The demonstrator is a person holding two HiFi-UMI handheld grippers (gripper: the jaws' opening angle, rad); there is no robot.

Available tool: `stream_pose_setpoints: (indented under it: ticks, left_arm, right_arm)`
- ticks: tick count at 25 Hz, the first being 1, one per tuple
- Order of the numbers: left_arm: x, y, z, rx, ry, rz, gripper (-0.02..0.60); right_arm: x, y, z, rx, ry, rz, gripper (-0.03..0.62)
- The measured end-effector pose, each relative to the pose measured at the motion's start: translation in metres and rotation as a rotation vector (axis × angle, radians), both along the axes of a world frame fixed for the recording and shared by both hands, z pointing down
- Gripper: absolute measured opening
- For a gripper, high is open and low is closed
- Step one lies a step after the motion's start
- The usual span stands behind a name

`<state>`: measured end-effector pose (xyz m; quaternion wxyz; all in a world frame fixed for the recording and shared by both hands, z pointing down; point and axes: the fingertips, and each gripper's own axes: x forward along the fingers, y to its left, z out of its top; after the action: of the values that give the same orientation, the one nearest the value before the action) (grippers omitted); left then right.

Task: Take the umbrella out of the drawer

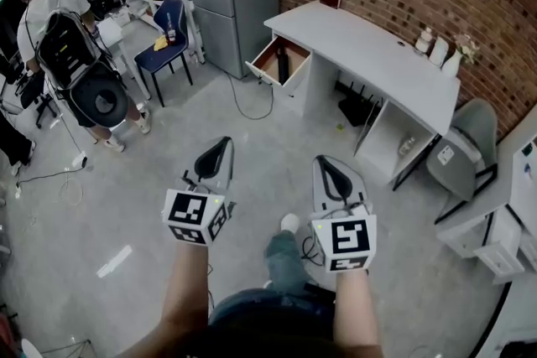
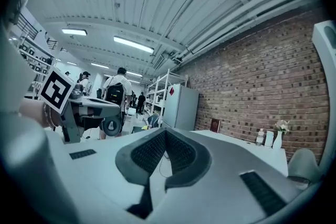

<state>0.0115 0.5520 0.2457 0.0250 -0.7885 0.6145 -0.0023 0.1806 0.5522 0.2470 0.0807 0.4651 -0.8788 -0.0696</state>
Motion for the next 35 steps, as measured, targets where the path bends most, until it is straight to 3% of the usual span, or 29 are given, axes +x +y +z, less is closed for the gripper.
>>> stream_pose_setpoints:
  ticks: [11,20,27,35]
  left_arm:
    - [0.002,-0.120,0.022,-0.056,-0.040,0.048,-0.002]
    - [0.003,-0.254,0.030,-0.119,-0.054,0.094,-0.002]
    - [-0.002,-0.357,0.028,-0.135,0.005,0.077,-0.002]
    - [0.000,-0.411,0.035,-0.157,0.053,0.090,-0.002]
  right_arm:
    - [-0.022,-0.117,0.018,-0.046,-0.017,-0.004,-0.008]
    - [-0.038,-0.241,0.033,-0.098,-0.010,0.007,-0.008]
    - [-0.034,-0.338,0.031,-0.124,-0.034,0.039,-0.008]
    - [-0.043,-0.397,0.047,-0.203,-0.053,0.023,-0.008]
